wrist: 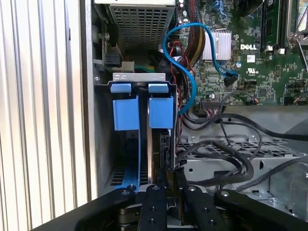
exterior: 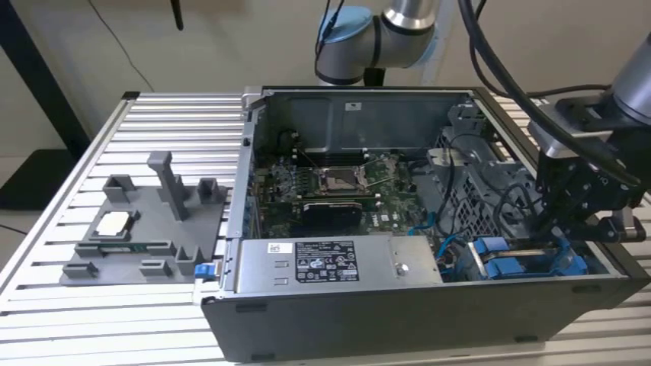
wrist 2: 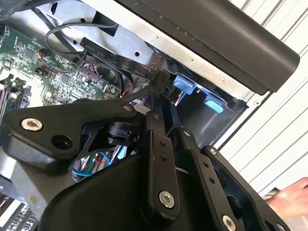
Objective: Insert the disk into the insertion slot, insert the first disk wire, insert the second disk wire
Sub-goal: 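Insert the first disk wire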
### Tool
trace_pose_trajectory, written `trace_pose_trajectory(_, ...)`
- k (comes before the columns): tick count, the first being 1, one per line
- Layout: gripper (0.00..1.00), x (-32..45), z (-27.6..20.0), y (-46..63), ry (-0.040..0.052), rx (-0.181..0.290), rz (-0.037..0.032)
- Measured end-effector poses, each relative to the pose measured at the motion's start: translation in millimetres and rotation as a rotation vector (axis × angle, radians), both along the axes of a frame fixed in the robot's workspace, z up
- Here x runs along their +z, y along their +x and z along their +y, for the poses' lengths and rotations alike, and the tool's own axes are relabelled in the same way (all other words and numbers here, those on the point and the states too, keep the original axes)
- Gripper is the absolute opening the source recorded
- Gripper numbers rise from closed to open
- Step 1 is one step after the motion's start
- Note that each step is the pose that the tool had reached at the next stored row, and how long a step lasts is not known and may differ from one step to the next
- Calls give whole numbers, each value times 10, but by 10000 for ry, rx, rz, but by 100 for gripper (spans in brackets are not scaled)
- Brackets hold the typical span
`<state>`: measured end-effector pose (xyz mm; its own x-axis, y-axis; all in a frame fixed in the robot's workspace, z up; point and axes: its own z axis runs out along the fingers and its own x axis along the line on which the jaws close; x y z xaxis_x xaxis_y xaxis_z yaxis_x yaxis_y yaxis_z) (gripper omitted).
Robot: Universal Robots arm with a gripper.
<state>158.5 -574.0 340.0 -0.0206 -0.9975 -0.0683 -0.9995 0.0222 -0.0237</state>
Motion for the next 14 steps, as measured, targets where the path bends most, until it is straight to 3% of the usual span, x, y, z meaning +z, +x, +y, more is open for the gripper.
trace_pose_trajectory(11,19,-51,-5,0,6,0,2)
trace_pose_trajectory(13,20,-53,-5,0,22,0,1)
trace_pose_trajectory(14,27,-50,-6,0,32,0,1)
